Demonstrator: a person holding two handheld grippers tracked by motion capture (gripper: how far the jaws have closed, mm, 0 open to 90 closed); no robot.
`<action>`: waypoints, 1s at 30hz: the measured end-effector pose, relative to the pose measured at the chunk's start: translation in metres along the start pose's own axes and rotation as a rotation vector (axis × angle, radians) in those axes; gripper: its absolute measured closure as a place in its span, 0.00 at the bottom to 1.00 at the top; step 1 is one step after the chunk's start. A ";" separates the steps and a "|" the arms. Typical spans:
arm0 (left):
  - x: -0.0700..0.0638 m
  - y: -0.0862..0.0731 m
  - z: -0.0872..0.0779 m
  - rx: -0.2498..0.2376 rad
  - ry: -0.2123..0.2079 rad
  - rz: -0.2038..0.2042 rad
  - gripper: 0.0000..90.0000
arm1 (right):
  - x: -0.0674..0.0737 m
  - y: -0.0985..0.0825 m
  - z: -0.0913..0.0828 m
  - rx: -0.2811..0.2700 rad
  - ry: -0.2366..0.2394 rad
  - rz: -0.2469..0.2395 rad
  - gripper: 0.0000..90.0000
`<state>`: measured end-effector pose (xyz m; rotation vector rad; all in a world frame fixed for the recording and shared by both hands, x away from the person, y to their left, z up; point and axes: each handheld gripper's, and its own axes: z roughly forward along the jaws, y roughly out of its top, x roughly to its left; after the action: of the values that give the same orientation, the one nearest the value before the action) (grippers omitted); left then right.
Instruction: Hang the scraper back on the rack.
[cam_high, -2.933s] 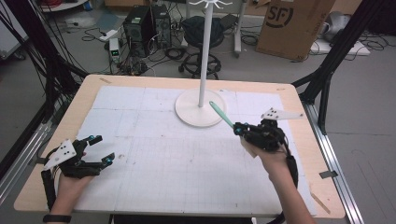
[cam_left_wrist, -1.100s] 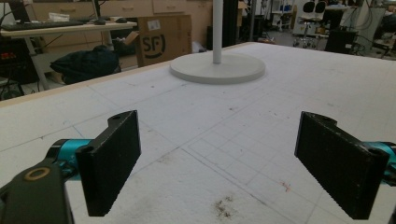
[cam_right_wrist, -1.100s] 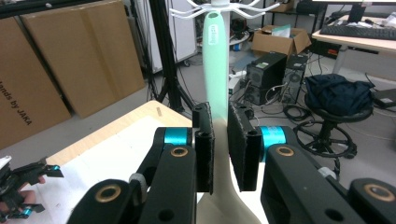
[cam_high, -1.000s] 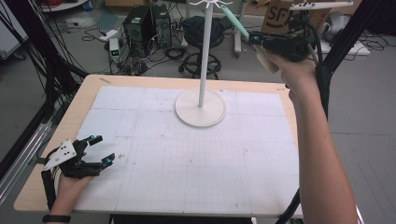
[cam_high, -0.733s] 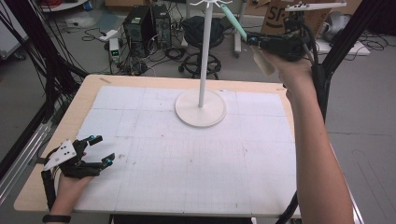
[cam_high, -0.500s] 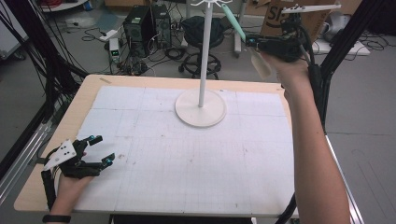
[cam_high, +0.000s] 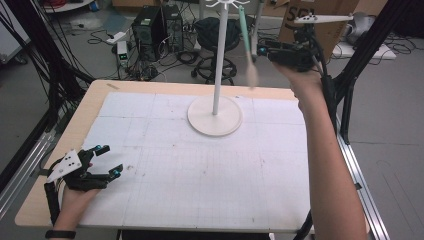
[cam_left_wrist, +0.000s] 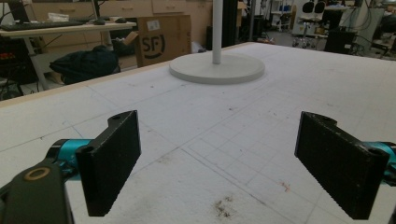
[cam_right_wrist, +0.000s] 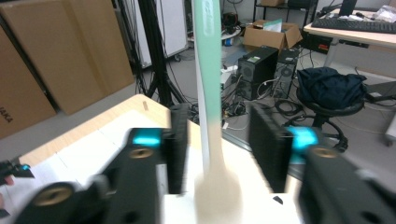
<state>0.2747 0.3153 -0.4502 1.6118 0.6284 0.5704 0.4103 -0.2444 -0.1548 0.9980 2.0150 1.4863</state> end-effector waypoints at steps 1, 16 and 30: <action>0.000 0.000 0.000 0.000 0.000 -0.001 0.17 | -0.001 -0.005 -0.002 -0.005 -0.006 -0.009 0.55; 0.000 0.000 0.000 0.002 0.002 0.005 0.16 | -0.012 -0.154 -0.056 -0.091 0.058 -0.035 0.23; -0.001 0.000 0.000 0.003 0.005 0.007 0.16 | 0.013 -0.281 -0.070 -0.141 0.036 -0.019 0.18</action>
<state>0.2741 0.3150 -0.4501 1.6164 0.6283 0.5792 0.2714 -0.3231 -0.3962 0.8988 1.9087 1.6219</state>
